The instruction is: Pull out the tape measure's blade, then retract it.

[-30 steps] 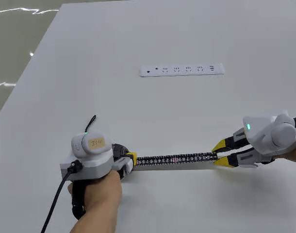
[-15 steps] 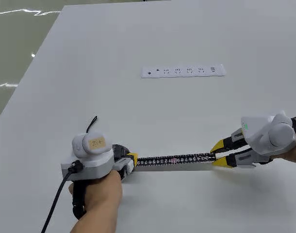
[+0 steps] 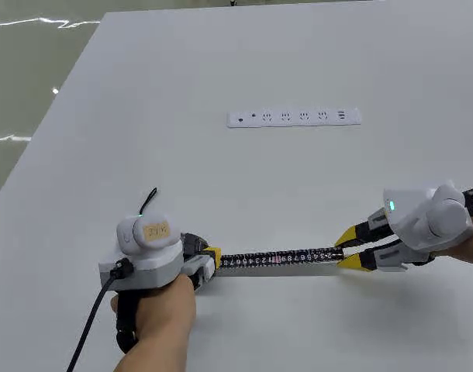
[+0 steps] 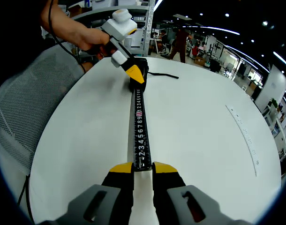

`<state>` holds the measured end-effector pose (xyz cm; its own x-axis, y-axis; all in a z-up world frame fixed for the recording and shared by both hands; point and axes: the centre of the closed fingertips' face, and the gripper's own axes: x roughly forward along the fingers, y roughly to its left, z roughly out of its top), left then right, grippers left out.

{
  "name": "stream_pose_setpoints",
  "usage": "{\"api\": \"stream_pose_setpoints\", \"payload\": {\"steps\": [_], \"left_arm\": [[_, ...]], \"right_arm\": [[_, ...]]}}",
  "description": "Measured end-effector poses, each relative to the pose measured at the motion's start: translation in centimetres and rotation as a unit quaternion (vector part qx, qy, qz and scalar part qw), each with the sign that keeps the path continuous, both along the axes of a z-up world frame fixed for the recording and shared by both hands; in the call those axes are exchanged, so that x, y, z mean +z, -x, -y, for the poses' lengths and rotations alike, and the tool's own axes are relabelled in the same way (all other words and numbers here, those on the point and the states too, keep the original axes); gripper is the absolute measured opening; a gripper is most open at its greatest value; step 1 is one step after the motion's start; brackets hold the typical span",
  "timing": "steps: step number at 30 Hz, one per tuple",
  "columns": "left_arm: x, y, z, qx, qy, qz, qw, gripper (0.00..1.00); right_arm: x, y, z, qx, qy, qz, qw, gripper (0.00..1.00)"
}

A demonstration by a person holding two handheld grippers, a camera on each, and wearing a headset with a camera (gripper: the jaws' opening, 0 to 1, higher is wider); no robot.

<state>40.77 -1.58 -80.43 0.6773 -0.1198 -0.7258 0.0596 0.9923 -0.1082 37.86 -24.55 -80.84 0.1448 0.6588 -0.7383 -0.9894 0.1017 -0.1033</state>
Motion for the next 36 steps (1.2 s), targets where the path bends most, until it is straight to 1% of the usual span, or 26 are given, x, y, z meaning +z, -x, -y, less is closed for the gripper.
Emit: {"api": "stream_pose_setpoints", "payload": {"steps": [6,24,36], "left_arm": [[-0.01,0.01,0.0,-0.001,0.0,0.0,1.0,0.6],[0.11,0.11,0.1,-0.002,0.0,0.0,1.0,0.61],[0.13,0.14,0.09,-0.002,0.003,-0.001,1.0,0.61]], "right_arm": [[0.23,-0.01,-0.34,0.001,0.0,0.001,1.0,0.14],[0.17,-0.04,-0.37,0.006,0.002,0.0,1.0,0.14],[0.18,0.03,-0.85,0.01,0.003,-0.003,0.9999,0.14]]}}
